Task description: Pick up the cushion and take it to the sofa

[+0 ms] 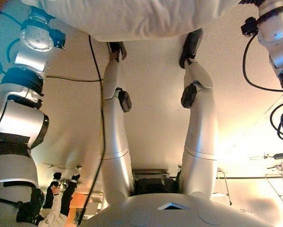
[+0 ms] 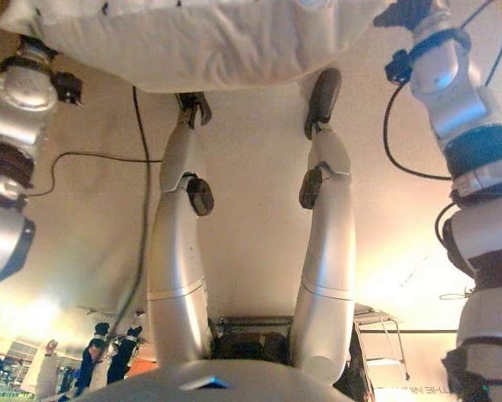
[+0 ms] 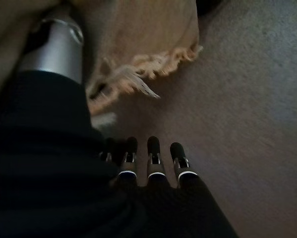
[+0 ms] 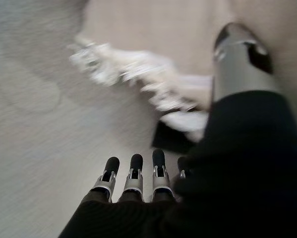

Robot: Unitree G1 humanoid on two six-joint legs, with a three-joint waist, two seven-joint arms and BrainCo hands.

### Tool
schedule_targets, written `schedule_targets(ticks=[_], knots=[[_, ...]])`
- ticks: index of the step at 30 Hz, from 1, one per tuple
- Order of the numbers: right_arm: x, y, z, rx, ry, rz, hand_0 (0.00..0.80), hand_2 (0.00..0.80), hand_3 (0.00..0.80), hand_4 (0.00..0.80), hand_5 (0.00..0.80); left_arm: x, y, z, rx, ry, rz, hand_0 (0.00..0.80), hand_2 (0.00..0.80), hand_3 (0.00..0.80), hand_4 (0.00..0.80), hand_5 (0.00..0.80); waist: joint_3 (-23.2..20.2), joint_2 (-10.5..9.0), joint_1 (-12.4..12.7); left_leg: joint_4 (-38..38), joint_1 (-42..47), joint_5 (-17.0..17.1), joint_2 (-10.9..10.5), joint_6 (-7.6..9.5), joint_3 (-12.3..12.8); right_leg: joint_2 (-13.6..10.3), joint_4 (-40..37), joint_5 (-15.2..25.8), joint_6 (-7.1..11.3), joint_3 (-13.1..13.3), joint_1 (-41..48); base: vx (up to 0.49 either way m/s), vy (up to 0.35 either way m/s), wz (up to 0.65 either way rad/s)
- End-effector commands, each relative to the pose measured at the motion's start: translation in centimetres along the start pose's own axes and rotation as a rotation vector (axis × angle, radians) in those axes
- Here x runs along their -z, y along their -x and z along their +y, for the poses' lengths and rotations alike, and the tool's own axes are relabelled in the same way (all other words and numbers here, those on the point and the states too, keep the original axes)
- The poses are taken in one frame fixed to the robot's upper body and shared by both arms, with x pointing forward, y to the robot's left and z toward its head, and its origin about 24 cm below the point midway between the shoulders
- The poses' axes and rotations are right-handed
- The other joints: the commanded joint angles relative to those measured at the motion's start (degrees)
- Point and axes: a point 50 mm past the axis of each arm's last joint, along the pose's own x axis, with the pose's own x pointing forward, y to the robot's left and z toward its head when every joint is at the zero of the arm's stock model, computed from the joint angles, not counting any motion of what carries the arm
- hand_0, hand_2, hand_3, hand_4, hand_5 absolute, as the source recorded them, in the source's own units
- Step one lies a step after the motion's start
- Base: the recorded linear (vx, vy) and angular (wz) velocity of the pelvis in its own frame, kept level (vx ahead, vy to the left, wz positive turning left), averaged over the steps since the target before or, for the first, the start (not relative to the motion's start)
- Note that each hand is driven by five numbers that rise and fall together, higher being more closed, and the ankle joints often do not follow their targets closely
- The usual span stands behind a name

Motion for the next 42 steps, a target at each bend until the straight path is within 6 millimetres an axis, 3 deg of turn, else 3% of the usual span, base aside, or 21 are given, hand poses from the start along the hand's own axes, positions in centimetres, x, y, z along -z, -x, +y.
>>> schedule_targets(ticks=[1,10,11,13,15,16,17,22,28,32,36,39,41,42], knots=[[-2.3,-0.1,0.1,-0.152,-0.044,-0.124,0.000,0.000,0.000,0.000,0.000,-3.1,-0.2,-2.7,0.198,0.023,-0.151,0.000,0.000,0.000,0.000,0.000,-0.1,-0.59,0.0,9.6,-0.1,-13.1,2.3,-2.11,-0.9,-0.7,-6.8,4.6,4.39,4.8,0.3,0.000,0.000,0.00],[-6.6,-0.6,3.8,-0.535,-0.327,-0.252,0.000,0.000,0.000,0.000,0.000,-7.3,0.9,-8.1,0.508,0.194,-0.318,0.000,0.000,0.000,0.000,0.000,-0.1,-0.18,0.7,9.2,-1.1,-12.1,1.4,-2.35,-2.0,-0.9,-7.8,5.5,4.98,5.0,0.0,0.000,0.000,0.00],[-7.0,-0.6,4.0,-0.569,-0.365,-0.269,0.000,0.000,0.000,0.000,0.000,-7.5,1.1,-8.5,0.531,0.214,-0.328,0.166,0.166,0.166,0.166,0.166,-0.1,-0.12,0.8,9.1,-1.1,-12.0,1.4,-2.37,-2.1,-1.0,-8.0,5.6,5.01,5.0,0.2,0.000,0.000,0.00],[-7.9,-0.4,4.7,-0.660,-0.434,-0.305,0.000,0.000,0.000,0.000,0.000,-8.2,1.6,-9.2,0.596,0.275,-0.372,0.800,0.800,0.800,0.800,0.800,-0.1,-0.03,1.0,8.8,-1.0,-11.8,1.1,-2.50,-2.5,-0.9,-8.6,5.7,5.15,5.0,0.5,-0.018,-0.036,0.01],[-8.7,-0.1,5.2,-0.712,-0.467,-0.341,0.000,0.000,0.000,0.000,0.000,-8.7,2.2,-9.9,0.661,0.320,-0.414,0.800,0.800,0.800,0.800,0.800,-0.1,-0.03,1.2,8.4,-0.8,-11.5,1.0,-2.54,-2.8,-1.1,-9.1,5.9,5.25,4.9,0.8,-0.018,-0.045,0.01],[-9.2,0.2,5.5,-0.731,-0.499,-0.370,0.477,0.477,0.477,0.477,0.477,-9.2,2.6,-10.2,0.694,0.352,-0.449,0.800,0.800,0.800,0.800,0.800,-0.1,0.07,1.3,8.1,-0.6,-11.2,0.9,-2.65,-2.9,-1.1,-9.5,6.1,5.32,4.9,1.1,-0.021,-0.043,0.01],[-9.6,0.4,5.7,-0.737,-0.532,-0.395,0.800,0.800,0.800,0.800,0.800,-9.5,3.1,-10.6,0.721,0.385,-0.471,0.800,0.800,0.800,0.800,0.800,-0.1,0.18,1.4,8.1,-0.4,-11.1,0.8,-2.70,-3.0,-1.1,-9.7,6.2,5.35,4.9,1.4,-0.028,-0.044,0.01],[-10.4,1.1,6.0,-0.702,-0.650,-0.455,0.800,0.800,0.800,0.800,0.800,-10.4,5.0,-12.2,0.831,0.492,-0.535,0.800,0.800,0.800,0.800,0.800,-0.1,0.44,1.6,7.2,1.7,-10.6,0.5,-2.84,-3.7,-1.1,-11.0,6.7,5.43,5.1,3.5,-0.035,-0.036,0.02],[-7.2,2.7,7.6,-0.581,-0.734,-0.355,0.800,0.800,0.800,0.800,0.800,-7.9,7.5,-14.6,0.866,0.631,-0.472,0.800,0.800,0.800,0.800,0.800,-0.1,-0.56,2.4,4.9,9.2,-9.2,0.6,-3.14,-5.0,-1.5,-13.5,7.3,5.24,3.7,11.8,-0.062,-0.094,0.06],[-4.0,5.6,9.6,-0.454,-0.844,-0.278,0.800,0.800,0.800,0.800,0.800,-4.2,10.5,-16.7,0.836,0.777,-0.373,0.800,0.800,0.800,0.800,0.800,-0.1,-1.97,3.1,3.0,18.7,-8.4,0.9,-3.57,-4.3,-2.6,-16.0,8.0,5.22,0.7,21.9,-0.070,-0.103,0.04],[-1.5,10.7,12.1,-0.346,-0.975,-0.186,0.800,0.800,0.800,0.800,0.800,-0.3,14.9,-18.4,0.796,0.940,-0.246,0.800,0.800,0.800,0.800,0.800,-0.1,-3.85,3.5,-0.9,35.8,-9.9,2.0,-3.88,-0.9,-3.2,-18.7,6.5,5.65,-4.2,38.8,0.016,-0.088,0.01],[-0.9,13.4,12.8,-0.300,-1.005,-0.153,0.800,0.800,0.800,0.800,0.800,1.0,16.8,-18.2,0.748,1.013,-0.218,0.800,0.800,0.800,0.800,0.800,-0.1,-5.08,3.3,-3.4,45.8,-10.6,2.4,-3.55,1.1,-2.6,-20.5,5.6,5.49,-6.5,49.0,-0.008,-0.039,-0.08],[-0.4,15.9,13.3,-0.300,-1.041,-0.109,0.800,0.800,0.800,0.800,0.800,2.3,18.6,-18.0,0.741,1.060,-0.169,0.800,0.800,0.800,0.800,0.800,-3.0,-5.81,3.3,-5.3,53.5,-11.4,2.6,-3.08,2.5,-2.0,-22.0,4.5,5.45,-7.3,56.5,0.130,-0.033,0.00],[-0.4,16.2,13.3,-0.295,-1.047,-0.109,0.800,0.800,0.800,0.800,0.800,2.4,18.8,-17.9,0.738,1.066,-0.170,0.800,0.800,0.800,0.800,0.800,-3.4,-5.93,3.4,-5.6,54.4,-11.5,2.6,-3.02,2.6,-1.9,-22.3,4.3,5.46,-7.4,57.4,0.099,-0.027,0.02]])
